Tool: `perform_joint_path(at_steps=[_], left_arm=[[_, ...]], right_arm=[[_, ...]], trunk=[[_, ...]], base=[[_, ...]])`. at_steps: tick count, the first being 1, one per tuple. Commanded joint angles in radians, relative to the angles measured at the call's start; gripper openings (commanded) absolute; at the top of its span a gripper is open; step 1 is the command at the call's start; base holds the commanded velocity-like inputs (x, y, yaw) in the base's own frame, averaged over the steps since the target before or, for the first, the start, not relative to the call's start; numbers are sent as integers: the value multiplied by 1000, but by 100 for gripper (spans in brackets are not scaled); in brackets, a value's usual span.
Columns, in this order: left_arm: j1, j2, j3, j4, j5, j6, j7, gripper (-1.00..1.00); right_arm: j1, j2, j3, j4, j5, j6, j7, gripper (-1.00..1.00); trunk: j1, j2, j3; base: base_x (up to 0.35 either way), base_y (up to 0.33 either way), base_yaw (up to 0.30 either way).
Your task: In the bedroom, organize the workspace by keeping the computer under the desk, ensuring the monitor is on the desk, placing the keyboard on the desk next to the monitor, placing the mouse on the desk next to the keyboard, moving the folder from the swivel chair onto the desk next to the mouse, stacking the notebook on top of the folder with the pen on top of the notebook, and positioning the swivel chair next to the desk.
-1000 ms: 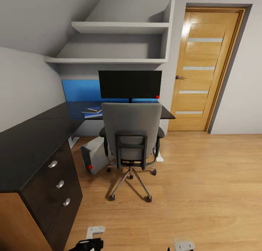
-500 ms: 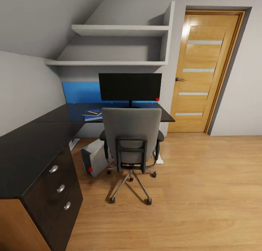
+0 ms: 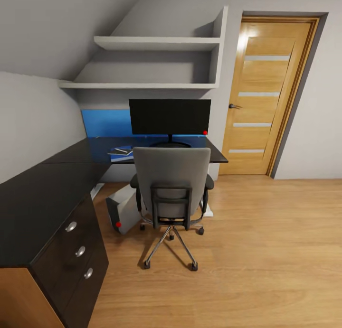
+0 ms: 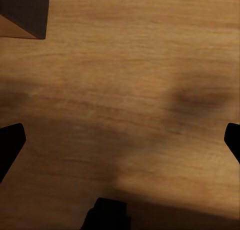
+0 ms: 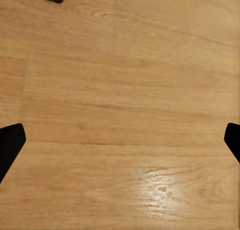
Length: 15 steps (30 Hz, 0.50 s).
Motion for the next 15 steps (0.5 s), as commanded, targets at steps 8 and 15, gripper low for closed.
perform_joint_path(at_steps=[8, 15], left_arm=[[0, 1, -9, 1, 10, -3, 3, 100], [0, 1, -9, 1, 10, -3, 3, 100]], right_arm=[[-1, 1, 8, 2, -8, -4, -1, 100], [-1, 1, 8, 3, -8, -4, -1, 100]], trunk=[[-31, 56, 24], [-58, 105, 46]], base=[[0, 0, 0], [0, 0, 0]])
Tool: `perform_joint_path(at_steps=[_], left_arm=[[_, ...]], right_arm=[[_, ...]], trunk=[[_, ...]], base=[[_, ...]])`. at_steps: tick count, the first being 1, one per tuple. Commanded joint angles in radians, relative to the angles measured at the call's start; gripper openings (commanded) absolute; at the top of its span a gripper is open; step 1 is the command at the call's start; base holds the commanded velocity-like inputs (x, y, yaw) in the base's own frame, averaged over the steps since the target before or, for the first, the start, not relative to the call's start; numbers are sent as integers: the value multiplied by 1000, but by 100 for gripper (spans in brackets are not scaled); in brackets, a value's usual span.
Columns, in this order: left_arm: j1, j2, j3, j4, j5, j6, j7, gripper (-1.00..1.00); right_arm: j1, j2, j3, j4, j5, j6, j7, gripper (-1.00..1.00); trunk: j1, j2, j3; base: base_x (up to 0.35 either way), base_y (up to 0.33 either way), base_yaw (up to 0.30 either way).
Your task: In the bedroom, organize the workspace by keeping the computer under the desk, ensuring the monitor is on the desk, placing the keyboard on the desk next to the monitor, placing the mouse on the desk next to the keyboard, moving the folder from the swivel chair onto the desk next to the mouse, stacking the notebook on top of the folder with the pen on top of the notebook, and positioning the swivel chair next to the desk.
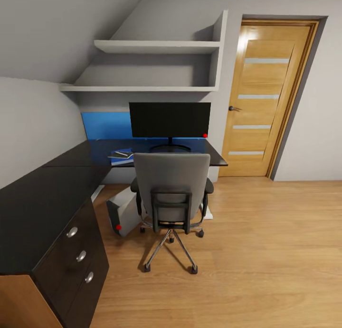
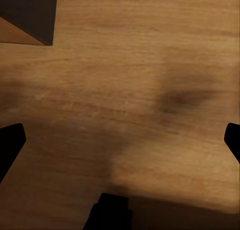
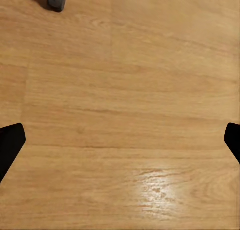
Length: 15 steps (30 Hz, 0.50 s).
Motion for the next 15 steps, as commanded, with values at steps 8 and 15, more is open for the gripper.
perform_joint_path(at_steps=[8, 15], left_arm=[[-1, 0, -9, 1, 10, -1, 3, 100], [-1, 12, -10, 1, 9, 1, 3, 100]], right_arm=[[-1, 1, 8, 2, -8, -4, -1, 100], [-1, 1, 8, 2, -8, -4, -1, 100]], trunk=[[-31, 56, 24], [-58, 105, 46]], base=[[0, 0, 0], [0, 0, 0]])
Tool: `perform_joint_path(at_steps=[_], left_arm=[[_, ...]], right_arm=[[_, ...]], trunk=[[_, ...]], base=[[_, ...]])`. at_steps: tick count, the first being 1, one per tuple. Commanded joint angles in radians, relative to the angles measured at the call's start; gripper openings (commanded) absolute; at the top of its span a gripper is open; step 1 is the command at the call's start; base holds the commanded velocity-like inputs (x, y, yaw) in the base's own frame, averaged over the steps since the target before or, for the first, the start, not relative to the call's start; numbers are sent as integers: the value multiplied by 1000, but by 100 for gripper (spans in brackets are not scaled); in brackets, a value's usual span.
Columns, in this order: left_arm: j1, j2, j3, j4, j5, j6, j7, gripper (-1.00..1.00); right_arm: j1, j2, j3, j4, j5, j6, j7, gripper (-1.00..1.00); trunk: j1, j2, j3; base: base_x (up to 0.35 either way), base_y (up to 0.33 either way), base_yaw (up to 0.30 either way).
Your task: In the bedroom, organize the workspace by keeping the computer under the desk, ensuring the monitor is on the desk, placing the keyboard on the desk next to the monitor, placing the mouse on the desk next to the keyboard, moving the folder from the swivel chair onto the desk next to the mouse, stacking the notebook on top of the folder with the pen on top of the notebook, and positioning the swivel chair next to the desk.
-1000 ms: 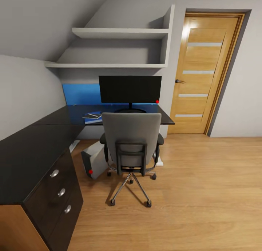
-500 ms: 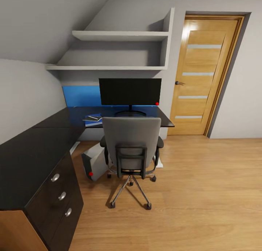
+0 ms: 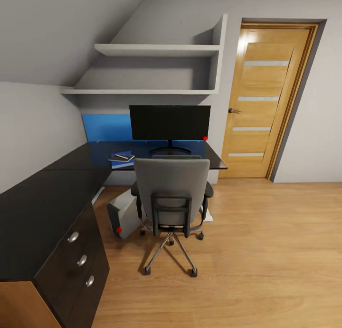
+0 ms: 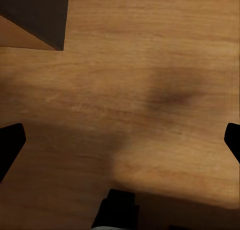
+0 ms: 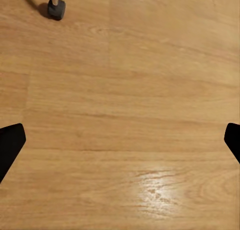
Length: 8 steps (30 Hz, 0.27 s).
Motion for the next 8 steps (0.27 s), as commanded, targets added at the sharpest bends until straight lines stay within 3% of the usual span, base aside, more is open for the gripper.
perform_joint_path(at_steps=[1, 8], left_arm=[[-1, 1, -9, 1, 9, -3, 3, 100], [-1, 6, -9, 0, 9, -4, 3, 100]], right_arm=[[-1, 1, 8, 2, -8, -4, -1, 100], [-1, 1, 8, 2, -8, -4, -1, 100]], trunk=[[-4, 7, 2], [-31, 56, 24]], base=[[0, 0, 0], [0, 0, 0]])
